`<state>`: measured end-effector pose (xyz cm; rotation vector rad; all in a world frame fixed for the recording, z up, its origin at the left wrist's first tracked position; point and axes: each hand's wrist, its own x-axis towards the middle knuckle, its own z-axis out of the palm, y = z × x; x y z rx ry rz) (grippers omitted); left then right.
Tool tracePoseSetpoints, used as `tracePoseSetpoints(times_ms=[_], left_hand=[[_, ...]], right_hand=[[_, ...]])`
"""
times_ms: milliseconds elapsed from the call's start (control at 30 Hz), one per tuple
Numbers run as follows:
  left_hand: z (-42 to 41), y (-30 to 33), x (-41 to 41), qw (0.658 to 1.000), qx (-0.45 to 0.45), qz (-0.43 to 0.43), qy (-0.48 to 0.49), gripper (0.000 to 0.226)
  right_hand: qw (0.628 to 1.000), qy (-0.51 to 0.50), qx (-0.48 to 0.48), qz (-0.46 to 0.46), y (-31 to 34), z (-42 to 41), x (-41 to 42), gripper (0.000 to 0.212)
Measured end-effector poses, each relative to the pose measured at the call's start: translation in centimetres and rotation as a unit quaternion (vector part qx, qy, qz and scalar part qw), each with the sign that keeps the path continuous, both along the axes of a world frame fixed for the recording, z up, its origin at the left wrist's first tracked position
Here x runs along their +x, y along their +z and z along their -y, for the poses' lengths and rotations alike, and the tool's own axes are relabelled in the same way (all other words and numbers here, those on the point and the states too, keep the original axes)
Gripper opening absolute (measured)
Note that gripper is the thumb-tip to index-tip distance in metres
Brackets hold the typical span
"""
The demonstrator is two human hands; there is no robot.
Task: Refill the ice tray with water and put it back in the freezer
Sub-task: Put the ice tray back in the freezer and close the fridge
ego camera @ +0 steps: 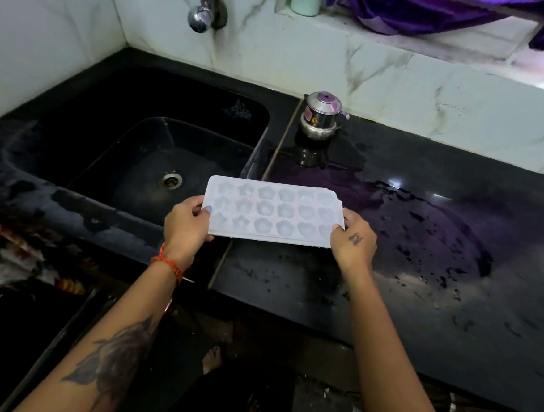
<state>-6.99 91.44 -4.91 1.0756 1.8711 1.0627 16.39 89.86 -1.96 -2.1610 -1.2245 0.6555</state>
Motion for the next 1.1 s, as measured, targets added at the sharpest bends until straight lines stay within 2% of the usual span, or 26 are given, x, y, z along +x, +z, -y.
tracePoseSetpoints(times_ms=[400, 767, 1100], left_hand=[[4.7, 1.7, -9.4, 0.987, 0.039, 0.021, 0.152, 0.027], [11.3, 2.4, -19.2, 0.970, 0.027, 0.023, 0.241, 0.025], [19.1, 2.8, -24.0, 0.922, 0.042, 0.022, 0.384, 0.029]], right_hand=[[0.988, 0.145, 0.034, -0.045, 1.9, -1.7, -9.8, 0.036], [0.965, 0.250, 0.038, -0.066, 2.4, -0.2, -20.9, 0.034], [0.924, 0.374, 0.040, -0.064, 2.7, 2.3, -28.8, 0.029]])
